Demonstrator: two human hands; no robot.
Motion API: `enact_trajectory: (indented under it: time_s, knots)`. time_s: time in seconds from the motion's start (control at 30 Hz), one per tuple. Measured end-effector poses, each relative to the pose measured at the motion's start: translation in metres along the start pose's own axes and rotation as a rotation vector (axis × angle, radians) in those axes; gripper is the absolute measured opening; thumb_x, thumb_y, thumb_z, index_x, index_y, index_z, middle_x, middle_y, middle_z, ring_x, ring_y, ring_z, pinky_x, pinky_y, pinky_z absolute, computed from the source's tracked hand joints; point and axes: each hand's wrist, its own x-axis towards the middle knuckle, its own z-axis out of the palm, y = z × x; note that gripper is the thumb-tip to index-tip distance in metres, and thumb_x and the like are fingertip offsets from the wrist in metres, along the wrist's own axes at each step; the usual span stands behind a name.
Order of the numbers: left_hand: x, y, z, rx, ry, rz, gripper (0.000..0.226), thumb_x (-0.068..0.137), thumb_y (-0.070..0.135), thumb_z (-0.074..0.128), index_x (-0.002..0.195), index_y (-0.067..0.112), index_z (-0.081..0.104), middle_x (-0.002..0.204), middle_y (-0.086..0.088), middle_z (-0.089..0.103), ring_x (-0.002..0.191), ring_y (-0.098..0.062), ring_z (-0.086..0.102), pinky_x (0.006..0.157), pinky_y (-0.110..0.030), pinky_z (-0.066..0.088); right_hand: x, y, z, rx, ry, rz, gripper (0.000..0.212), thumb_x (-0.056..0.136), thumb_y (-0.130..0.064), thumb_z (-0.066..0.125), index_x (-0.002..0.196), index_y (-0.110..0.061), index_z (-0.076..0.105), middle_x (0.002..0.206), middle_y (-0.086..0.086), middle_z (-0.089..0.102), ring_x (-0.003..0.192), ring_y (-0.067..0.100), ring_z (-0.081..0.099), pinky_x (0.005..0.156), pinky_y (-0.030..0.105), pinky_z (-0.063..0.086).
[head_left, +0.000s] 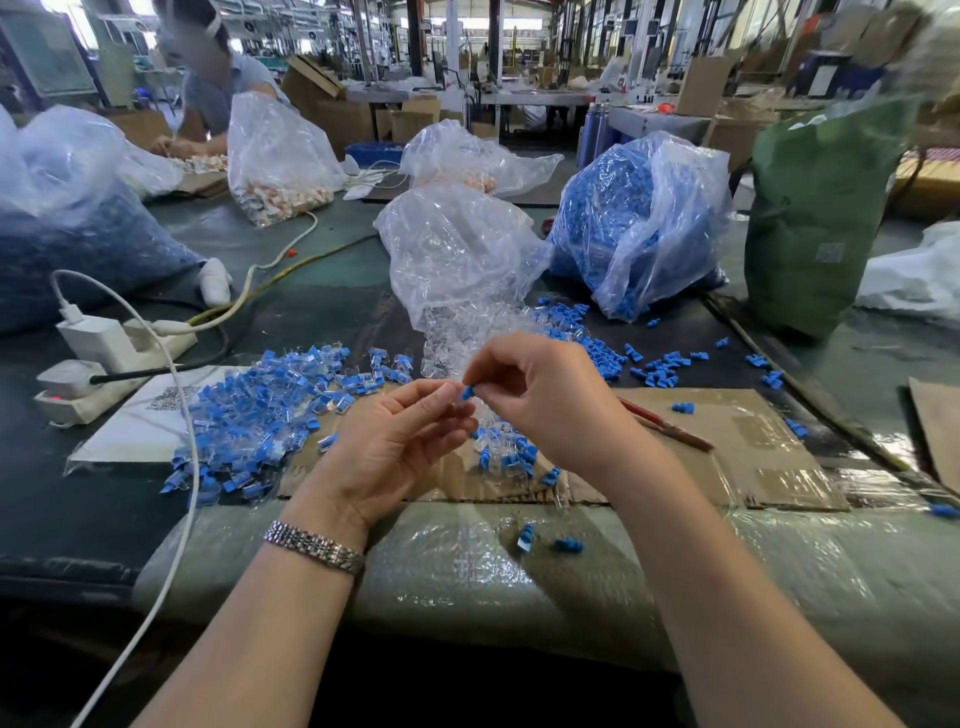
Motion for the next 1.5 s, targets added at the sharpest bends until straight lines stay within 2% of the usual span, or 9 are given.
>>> enact_trajectory:
  time_s: [0.3,0.7,0.83,0.93,1.0,1.1,1.3,1.43,1.5]
  knots:
    - [-0.001,-0.001,-0.005,0.120,-0.101,0.031,0.030,0.085,0.008,0.071,0.113,-0.004,0.071,0.103,-0.022,0.073,0.088,-0.027,0.074,0.073,-0.028,0.061,0.000,0.000,-0.002,-0.145,-0.059,-0.065,0.016,0.091,-0.005,0.066,0.095,-0.018,0.072,0.091,-0.005,0.066,0.084,0.015,0.061,0.081,0.042,0.053]
    - [0.000,-0.002,-0.005,0.222,-0.065,0.076,0.044,0.068,0.011,0.084,0.108,-0.005,0.074,0.108,-0.027,0.073,0.091,-0.029,0.075,0.075,-0.027,0.060,-0.002,0.002,-0.003,-0.158,-0.108,-0.055,0.015,0.091,-0.007,0.068,0.095,-0.022,0.071,0.087,-0.010,0.067,0.081,0.007,0.062,0.079,0.032,0.055]
    - [0.000,-0.002,-0.006,0.189,-0.046,0.057,0.030,0.075,0.004,0.078,0.104,-0.002,0.076,0.111,-0.028,0.072,0.093,-0.031,0.075,0.076,-0.027,0.061,-0.004,0.018,-0.017,-0.108,-0.033,0.096,0.019,0.092,-0.019,0.071,0.109,-0.027,0.067,0.093,-0.018,0.065,0.083,-0.001,0.062,0.076,0.013,0.051]
    - [0.001,-0.003,-0.006,0.156,-0.049,0.050,0.025,0.077,0.001,0.076,0.103,-0.001,0.077,0.111,-0.030,0.071,0.093,-0.032,0.074,0.076,-0.027,0.061,-0.004,0.047,-0.032,-0.452,-0.039,0.438,0.032,0.094,-0.033,0.067,0.122,-0.018,0.059,0.115,-0.002,0.057,0.105,0.018,0.057,0.090,0.033,0.049]
    - [0.002,-0.003,-0.005,0.143,-0.053,0.052,0.024,0.077,0.001,0.076,0.101,0.000,0.078,0.111,-0.030,0.071,0.093,-0.032,0.074,0.077,-0.027,0.061,-0.008,0.060,-0.037,-0.658,-0.177,0.653,0.031,0.093,-0.040,0.065,0.104,-0.012,0.058,0.121,0.012,0.054,0.113,0.032,0.051,0.095,0.043,0.047]
    - [0.003,-0.003,-0.005,0.145,-0.046,0.044,0.027,0.078,0.002,0.075,0.105,0.000,0.077,0.111,-0.029,0.071,0.095,-0.032,0.074,0.077,-0.027,0.061,-0.013,0.065,-0.037,-0.710,-0.256,0.698,0.029,0.090,-0.036,0.067,0.078,-0.017,0.048,0.104,0.010,0.054,0.103,0.032,0.052,0.091,0.046,0.049]
    - [0.003,-0.003,-0.006,0.085,-0.001,0.046,0.031,0.080,0.000,0.073,0.110,-0.005,0.073,0.110,-0.029,0.071,0.095,-0.034,0.074,0.075,-0.028,0.062,-0.007,0.065,-0.030,-0.694,-0.143,0.683,0.027,0.093,-0.037,0.055,0.087,-0.011,0.051,0.100,0.013,0.059,0.093,0.031,0.056,0.075,0.038,0.047]
    - [0.005,-0.002,-0.006,0.027,0.036,0.065,0.025,0.081,-0.001,0.071,0.106,-0.001,0.073,0.107,-0.026,0.073,0.094,-0.031,0.074,0.075,-0.028,0.062,-0.003,0.056,-0.037,-0.487,-0.012,0.726,0.032,0.100,-0.028,0.049,0.074,-0.010,0.049,0.077,0.008,0.059,0.068,0.024,0.055,0.054,0.033,0.038]
    - [0.007,-0.001,-0.007,-0.012,0.043,0.070,0.026,0.082,-0.001,0.070,0.108,-0.001,0.072,0.109,-0.025,0.073,0.096,-0.030,0.075,0.075,-0.028,0.062,-0.001,0.045,-0.045,-0.269,-0.044,0.711,0.034,0.102,-0.028,0.053,0.076,-0.006,0.055,0.070,0.007,0.057,0.060,0.021,0.054,0.052,0.038,0.046]
